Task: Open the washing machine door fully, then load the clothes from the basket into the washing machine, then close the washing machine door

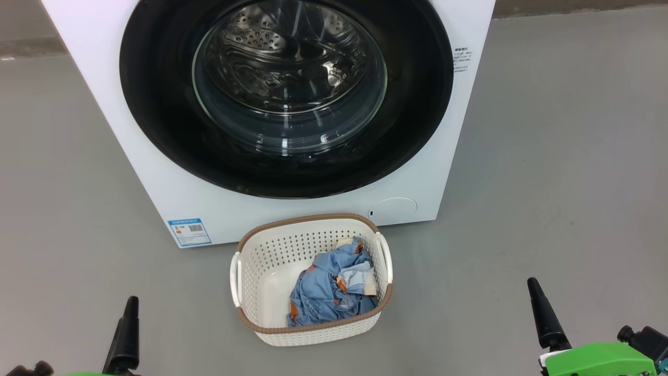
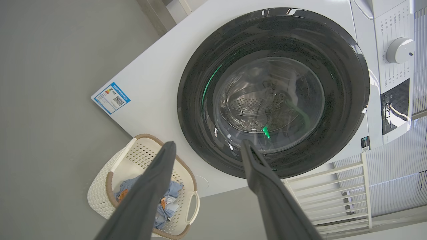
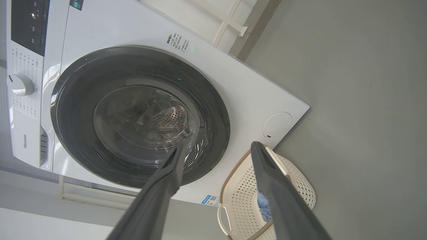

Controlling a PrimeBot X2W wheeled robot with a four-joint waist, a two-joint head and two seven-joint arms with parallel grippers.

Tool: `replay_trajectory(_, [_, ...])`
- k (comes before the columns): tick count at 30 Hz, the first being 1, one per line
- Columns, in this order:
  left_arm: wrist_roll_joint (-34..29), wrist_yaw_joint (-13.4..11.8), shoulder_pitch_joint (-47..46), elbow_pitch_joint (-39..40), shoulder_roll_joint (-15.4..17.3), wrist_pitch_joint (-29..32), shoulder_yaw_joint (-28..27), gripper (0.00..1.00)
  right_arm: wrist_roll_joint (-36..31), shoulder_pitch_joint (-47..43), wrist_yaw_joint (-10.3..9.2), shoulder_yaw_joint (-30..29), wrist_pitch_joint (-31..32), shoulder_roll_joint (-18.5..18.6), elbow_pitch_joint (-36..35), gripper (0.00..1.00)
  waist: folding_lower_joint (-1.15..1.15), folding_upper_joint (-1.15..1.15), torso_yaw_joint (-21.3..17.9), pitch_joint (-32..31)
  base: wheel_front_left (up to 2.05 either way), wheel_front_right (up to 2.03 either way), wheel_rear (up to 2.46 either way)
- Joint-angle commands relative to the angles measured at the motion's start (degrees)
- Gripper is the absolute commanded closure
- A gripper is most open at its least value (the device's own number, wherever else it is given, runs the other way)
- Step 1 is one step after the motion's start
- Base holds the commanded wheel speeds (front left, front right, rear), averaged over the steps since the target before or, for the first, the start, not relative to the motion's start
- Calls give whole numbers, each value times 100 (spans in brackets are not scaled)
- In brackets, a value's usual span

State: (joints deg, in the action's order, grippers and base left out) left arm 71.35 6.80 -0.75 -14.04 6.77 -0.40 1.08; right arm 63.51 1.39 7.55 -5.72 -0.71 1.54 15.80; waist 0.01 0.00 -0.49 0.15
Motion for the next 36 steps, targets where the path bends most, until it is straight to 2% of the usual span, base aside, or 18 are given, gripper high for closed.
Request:
replay_trajectory(1, [-98,24,-159,185,150,-60,-63,0,-101,282,-2,84,-51,54,-140,0,-1,0,0,0,0,0,0])
replay_trajectory(15, [-1095,33,-122,253,417,-315,103,0,-1367,332,-3,152,-302,69,-113,0,-1,0,-35,-21,0,0,0])
replay_trajectory(36, [-2271,44,-94,345,755,-655,213,0,-2836,417,-4,153,-637,88,-141,0,-1,0,-39,-45,0,0,0])
